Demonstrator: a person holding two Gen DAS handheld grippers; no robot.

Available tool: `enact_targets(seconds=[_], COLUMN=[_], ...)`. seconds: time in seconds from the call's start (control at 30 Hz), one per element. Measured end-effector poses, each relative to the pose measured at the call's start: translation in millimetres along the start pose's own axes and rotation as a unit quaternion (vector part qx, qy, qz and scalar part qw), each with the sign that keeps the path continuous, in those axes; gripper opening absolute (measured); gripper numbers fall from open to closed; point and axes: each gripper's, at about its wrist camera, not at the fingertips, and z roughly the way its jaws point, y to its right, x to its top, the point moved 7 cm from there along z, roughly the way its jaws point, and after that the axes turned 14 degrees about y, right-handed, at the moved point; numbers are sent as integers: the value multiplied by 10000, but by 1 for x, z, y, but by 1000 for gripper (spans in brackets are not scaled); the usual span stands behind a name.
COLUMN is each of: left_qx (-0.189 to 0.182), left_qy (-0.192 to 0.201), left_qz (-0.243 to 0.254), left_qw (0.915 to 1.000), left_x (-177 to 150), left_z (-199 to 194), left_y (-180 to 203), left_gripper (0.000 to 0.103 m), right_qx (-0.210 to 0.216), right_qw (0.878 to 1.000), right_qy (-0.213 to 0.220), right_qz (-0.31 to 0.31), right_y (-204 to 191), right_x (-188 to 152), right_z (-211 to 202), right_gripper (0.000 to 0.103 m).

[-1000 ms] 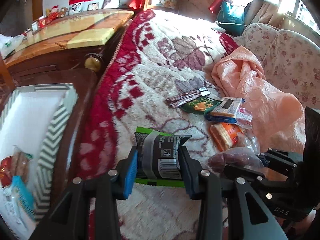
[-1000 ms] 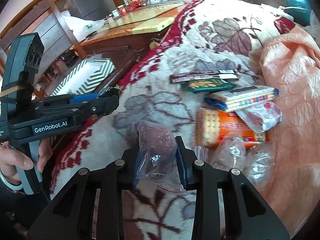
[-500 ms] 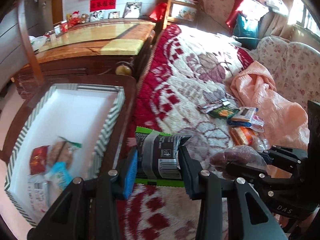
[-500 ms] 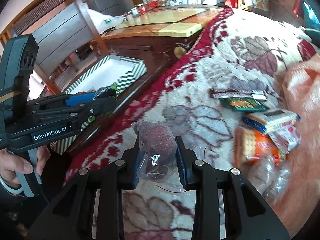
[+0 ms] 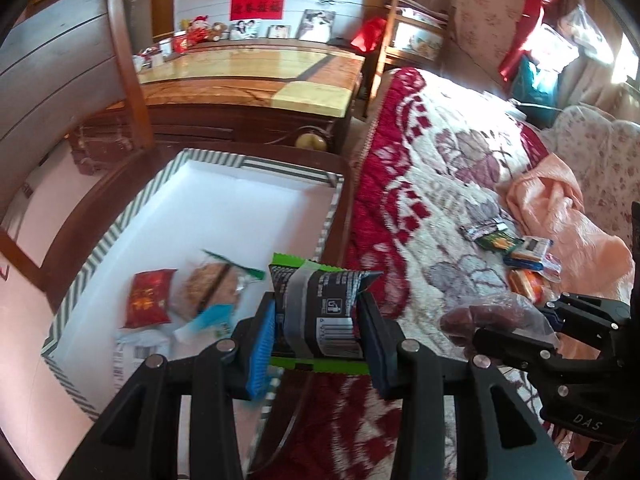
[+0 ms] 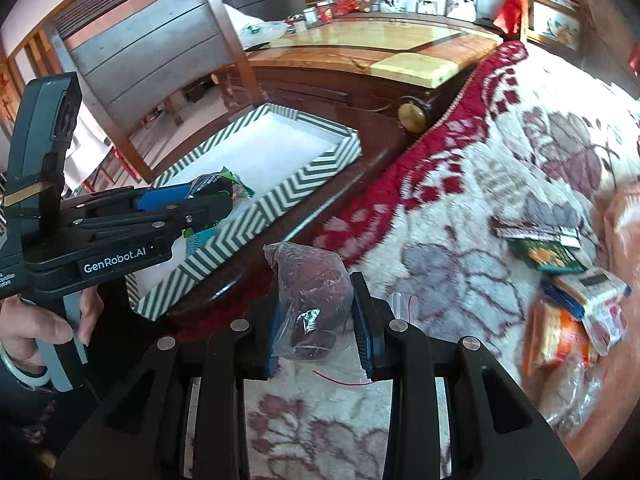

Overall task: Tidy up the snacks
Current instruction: 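Carry both held snacks over the white tray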

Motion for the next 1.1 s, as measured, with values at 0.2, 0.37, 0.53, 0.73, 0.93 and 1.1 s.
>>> enact_targets(seconds=[0.2,0.37,0.53,0.73,0.93,1.1], left_qx=[203,397,559,736,856,883], left_qy=[-5,0,-20,-79,-161,-281], left_qz=[-129,-355,-526,-685,-836,-938], left_qw=[9997,9986,9970,9949,9927,9913], left_x=[-1,1,0,-3,-8,-17], left_z=[-2,-1,2,10,21,30], left_y=[-21,-45,-64,-84,-100,-107], left_gripper=[43,43,43,43,43,43], right_qx=[132,232,342,449,537,550], right_qw=[9998,9994,9987,9973,9959,9945], right_qy=[-4,-25,-51,-141,-170,-293], right_qz=[-126,-269,-388,-571,-704,-836], right_y=[-18,-33,-46,-60,-70,-76], right_x=[11,24,36,48,64,67], right_z=[11,23,37,63,88,108], right_gripper=[30,30,30,29,29,29])
